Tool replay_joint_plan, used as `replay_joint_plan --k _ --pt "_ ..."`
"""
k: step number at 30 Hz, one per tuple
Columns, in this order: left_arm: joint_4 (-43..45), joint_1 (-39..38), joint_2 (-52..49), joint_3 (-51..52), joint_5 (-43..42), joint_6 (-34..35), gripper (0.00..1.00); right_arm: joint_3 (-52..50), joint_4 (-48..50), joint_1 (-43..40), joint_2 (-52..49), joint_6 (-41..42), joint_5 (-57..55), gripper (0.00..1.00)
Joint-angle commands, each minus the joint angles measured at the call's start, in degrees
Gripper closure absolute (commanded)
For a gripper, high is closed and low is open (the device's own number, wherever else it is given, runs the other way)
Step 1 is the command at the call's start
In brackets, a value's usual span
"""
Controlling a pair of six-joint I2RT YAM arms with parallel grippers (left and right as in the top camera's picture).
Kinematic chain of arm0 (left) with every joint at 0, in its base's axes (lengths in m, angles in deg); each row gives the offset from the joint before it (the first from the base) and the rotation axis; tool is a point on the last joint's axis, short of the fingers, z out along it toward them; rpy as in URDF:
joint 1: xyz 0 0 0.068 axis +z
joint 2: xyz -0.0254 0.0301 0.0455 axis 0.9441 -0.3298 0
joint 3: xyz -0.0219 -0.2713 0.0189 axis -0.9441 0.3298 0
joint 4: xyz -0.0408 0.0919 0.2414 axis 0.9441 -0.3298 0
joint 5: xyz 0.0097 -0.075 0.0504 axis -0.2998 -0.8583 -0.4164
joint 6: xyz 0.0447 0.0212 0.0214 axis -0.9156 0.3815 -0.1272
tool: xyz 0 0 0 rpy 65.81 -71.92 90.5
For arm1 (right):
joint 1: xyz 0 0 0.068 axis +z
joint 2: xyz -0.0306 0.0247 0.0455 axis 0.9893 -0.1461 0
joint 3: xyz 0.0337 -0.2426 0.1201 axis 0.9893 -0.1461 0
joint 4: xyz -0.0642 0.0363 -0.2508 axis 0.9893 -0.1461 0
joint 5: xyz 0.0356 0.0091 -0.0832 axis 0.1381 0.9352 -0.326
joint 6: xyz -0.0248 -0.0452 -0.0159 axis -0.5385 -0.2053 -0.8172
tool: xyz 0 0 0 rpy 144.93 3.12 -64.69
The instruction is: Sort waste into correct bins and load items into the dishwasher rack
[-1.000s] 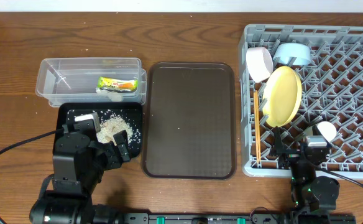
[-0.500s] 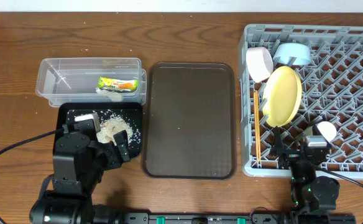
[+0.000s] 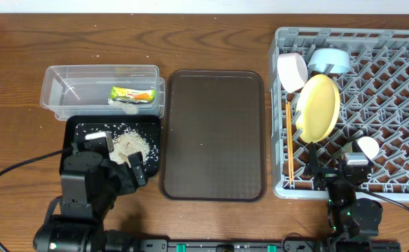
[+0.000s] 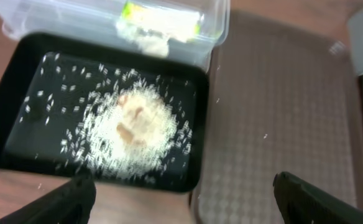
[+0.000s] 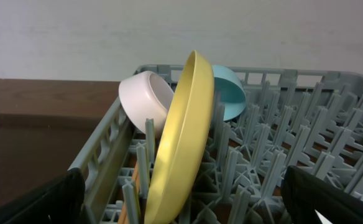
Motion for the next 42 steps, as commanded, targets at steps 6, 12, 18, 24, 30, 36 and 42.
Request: replay_joint_plan --k 6,12,18,24,30,36,42 --pt "5.7 -0.09 3.37 2.54 4.28 -3.34 0.06 -0.07 -0.24 0.74 0.37 -0.87 0.87 0.01" --pt "22.71 0.07 13.4 14.71 4.22 -9.75 0.06 -0.07 -0.24 0.74 0.37 -0.87 0.87 0.01" --pt "39.54 0.35 23.74 29.14 4.24 -11.45 0.06 -0.07 -0.24 0.74 0.37 -0.87 0.87 0.01" --pt "55.15 0.35 31.71 41.27 4.2 -13.94 0.05 -0.07 -0.24 0.74 0.37 -0.85 0.87 0.01" --pt "63.21 0.37 34.32 47.15 3.58 -18.49 0.06 -0.04 -0.22 0.74 0.37 -0.87 0.87 0.01" --pt "61.31 0.37 34.32 47.17 3.67 -24.46 0.05 -0.04 -0.24 0.74 0.37 -0.87 0.87 0.01" --pt "50.25 1.18 34.32 47.15 -0.13 -23.3 0.06 -0.07 -0.24 0.74 0.37 -0.87 0.87 0.01"
